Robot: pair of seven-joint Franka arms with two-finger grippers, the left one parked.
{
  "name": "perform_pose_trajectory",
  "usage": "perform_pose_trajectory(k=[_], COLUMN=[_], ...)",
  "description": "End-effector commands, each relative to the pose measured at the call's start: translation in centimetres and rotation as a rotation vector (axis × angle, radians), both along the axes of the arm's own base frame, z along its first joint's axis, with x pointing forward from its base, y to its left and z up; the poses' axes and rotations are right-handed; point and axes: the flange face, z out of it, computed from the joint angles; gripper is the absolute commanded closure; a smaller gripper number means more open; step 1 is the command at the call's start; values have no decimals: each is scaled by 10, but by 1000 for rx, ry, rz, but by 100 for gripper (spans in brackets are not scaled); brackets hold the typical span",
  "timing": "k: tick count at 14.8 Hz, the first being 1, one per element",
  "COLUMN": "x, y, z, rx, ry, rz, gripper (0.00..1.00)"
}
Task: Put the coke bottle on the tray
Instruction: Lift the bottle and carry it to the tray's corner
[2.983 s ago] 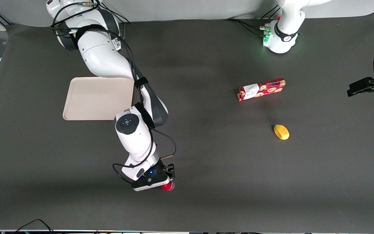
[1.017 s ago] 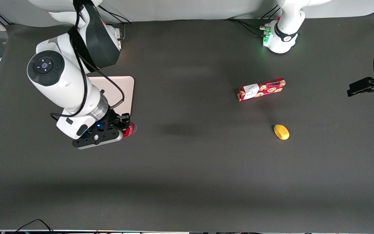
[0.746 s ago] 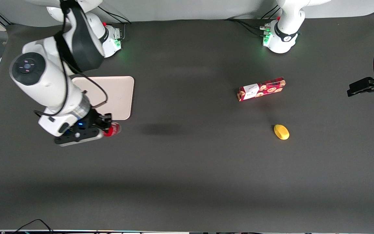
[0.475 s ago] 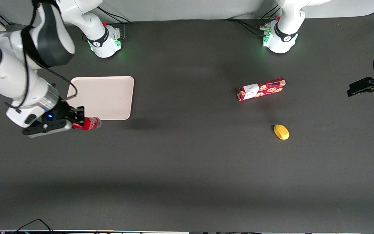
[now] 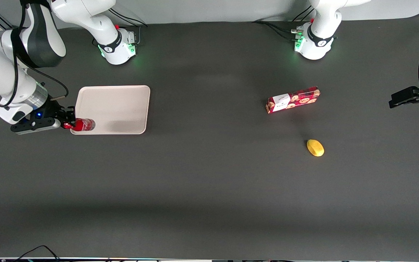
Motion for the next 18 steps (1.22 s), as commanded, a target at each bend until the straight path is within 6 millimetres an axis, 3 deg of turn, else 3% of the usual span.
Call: perform_pose_trajectory(k=[1, 7, 11, 18], x=[-38, -51, -65, -79], y=[-38, -103, -128, -129], z=[-10, -50, -83, -96], rx=[23, 1, -3, 17], ry=[1, -12, -21, -7], rz=[29, 15, -25, -65], gripper=[100, 100, 100, 100])
